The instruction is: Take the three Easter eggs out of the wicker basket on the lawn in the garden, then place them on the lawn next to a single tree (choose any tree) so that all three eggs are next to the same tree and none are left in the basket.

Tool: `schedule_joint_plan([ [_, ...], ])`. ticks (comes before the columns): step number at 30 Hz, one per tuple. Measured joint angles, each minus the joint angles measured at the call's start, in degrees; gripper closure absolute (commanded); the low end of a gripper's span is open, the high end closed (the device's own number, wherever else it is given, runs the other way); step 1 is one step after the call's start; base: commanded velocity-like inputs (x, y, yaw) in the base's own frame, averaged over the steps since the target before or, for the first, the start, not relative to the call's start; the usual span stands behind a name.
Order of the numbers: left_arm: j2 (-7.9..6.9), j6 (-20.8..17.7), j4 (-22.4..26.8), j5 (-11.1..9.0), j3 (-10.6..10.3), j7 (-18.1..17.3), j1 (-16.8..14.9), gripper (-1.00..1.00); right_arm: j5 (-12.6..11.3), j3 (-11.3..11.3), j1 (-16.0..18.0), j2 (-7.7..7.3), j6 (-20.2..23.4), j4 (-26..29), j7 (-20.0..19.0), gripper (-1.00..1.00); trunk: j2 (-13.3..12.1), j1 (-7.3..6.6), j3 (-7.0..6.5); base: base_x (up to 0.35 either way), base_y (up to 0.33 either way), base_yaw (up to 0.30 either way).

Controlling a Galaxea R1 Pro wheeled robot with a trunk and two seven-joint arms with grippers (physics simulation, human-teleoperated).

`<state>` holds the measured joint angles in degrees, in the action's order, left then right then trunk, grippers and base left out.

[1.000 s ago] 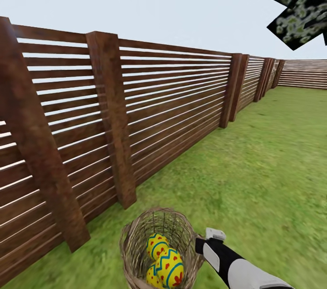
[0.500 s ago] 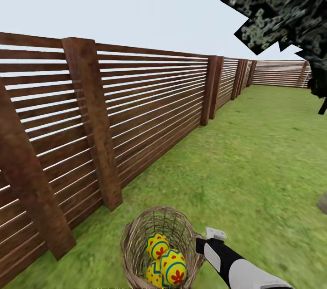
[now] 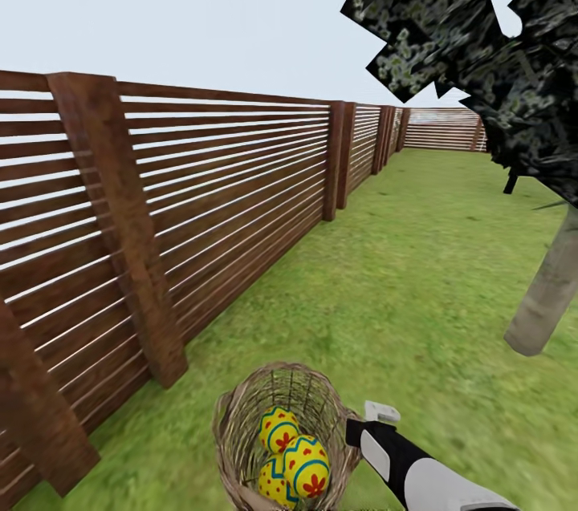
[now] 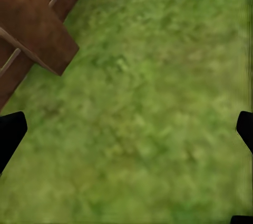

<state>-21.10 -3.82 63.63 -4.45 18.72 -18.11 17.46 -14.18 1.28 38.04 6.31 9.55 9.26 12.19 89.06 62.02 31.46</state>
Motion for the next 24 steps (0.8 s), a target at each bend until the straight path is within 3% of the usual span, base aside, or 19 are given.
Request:
schedule_joint_plan([
  [24,0.00,0.0,0.1,0.0,0.0,0.0,0.0,-1.00,0.0,0.1,0.0,0.17,0.0,0.0,0.0,1.00,0.0,0.00,0.00,0.000,0.000,-0.273],
])
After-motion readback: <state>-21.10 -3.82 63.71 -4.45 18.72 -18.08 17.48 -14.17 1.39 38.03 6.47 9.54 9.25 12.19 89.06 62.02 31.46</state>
